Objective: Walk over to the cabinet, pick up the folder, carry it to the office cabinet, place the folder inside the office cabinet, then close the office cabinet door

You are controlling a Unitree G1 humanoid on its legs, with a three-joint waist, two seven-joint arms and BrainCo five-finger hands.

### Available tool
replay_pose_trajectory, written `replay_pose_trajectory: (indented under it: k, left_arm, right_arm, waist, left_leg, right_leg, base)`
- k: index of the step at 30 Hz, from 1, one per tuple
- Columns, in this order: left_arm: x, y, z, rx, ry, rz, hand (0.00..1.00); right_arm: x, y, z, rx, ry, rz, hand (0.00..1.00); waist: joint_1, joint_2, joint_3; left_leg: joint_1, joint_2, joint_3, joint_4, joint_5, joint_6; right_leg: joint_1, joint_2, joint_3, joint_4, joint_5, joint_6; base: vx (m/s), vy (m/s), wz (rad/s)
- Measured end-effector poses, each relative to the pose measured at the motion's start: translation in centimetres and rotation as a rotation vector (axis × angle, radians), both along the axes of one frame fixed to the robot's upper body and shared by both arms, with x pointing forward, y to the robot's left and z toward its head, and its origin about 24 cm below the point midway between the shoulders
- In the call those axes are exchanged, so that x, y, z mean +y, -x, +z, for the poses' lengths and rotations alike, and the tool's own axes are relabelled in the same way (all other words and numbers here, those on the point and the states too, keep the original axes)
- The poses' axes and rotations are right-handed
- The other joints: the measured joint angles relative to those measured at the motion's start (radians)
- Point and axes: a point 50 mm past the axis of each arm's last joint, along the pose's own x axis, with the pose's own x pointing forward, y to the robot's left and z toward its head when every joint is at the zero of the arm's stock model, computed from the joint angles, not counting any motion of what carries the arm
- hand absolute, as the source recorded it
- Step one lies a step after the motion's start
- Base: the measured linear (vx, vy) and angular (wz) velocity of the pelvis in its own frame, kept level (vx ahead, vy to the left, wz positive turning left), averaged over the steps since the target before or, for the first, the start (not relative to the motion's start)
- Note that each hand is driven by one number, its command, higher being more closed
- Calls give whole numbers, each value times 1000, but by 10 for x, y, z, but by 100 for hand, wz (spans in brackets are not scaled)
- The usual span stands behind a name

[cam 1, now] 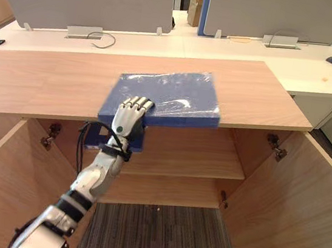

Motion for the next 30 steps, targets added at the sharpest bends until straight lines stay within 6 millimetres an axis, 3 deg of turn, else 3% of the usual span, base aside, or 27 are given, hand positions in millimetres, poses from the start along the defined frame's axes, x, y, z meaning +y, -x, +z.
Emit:
replay_pose_trajectory:
  k: [3,8,12,16,21,24,27,30]
  left_arm:
    - [-10,27,10,46,343,-192,100]
    - [-6,51,8,231,756,-442,100]
    - [3,66,-34,524,1025,-488,100]
    - [10,87,-92,832,1116,-338,100]
    - [17,101,-106,891,1200,-277,100]
    - [21,103,-108,898,1239,-270,100]
    - [20,107,-110,907,1276,-269,100]
    - [19,106,-109,883,1312,-261,100]
  right_arm:
    - [0,3,-1,3,-13,-46,0]
    - [0,6,-1,7,-21,-80,0]
    - [1,10,-3,27,-29,-83,0]
    - [2,12,-3,25,-48,-96,0]
    - [5,4,-2,-41,-85,-202,0]
    - [6,-21,8,-181,-78,-186,0]
    - [6,-60,37,-438,-54,-137,0]
    - [9,-85,63,-621,-57,-146,0]
  waist:
    - [8,0,0]
    - [26,-3,0]
    - [28,-4,-1]
    - [31,-4,-1]
    - [43,-4,-2]
    - [46,-3,-2]
    - [49,-5,-6]
    - [52,-8,-18]
  left_leg:
    - [0,0,-2,0,-2,2]
    - [1,0,-2,0,-2,2]
    - [0,0,-3,0,-2,2]
    - [-6,0,-3,-1,-2,2]
    - [-23,3,-3,0,-1,4]
    - [-23,5,-3,2,-1,4]
    - [-25,4,5,9,-2,4]
    - [-47,3,13,26,-2,5]
  right_leg:
    - [0,0,2,0,0,0]
    - [0,-1,7,0,0,0]
    - [-2,-1,9,0,0,0]
    - [-9,0,10,1,0,1]
    - [-32,3,13,13,1,2]
    - [-37,3,18,26,1,2]
    - [-50,-2,45,40,0,3]
    - [-77,-6,69,57,-8,15]
  base:
    - [-10,2,0]
    - [-51,7,-1]
    - [-23,2,0]
    - [0,0,0]
    - [0,0,0]
    - [-14,3,0]
    - [-77,27,-7]
    - [-66,14,-9]
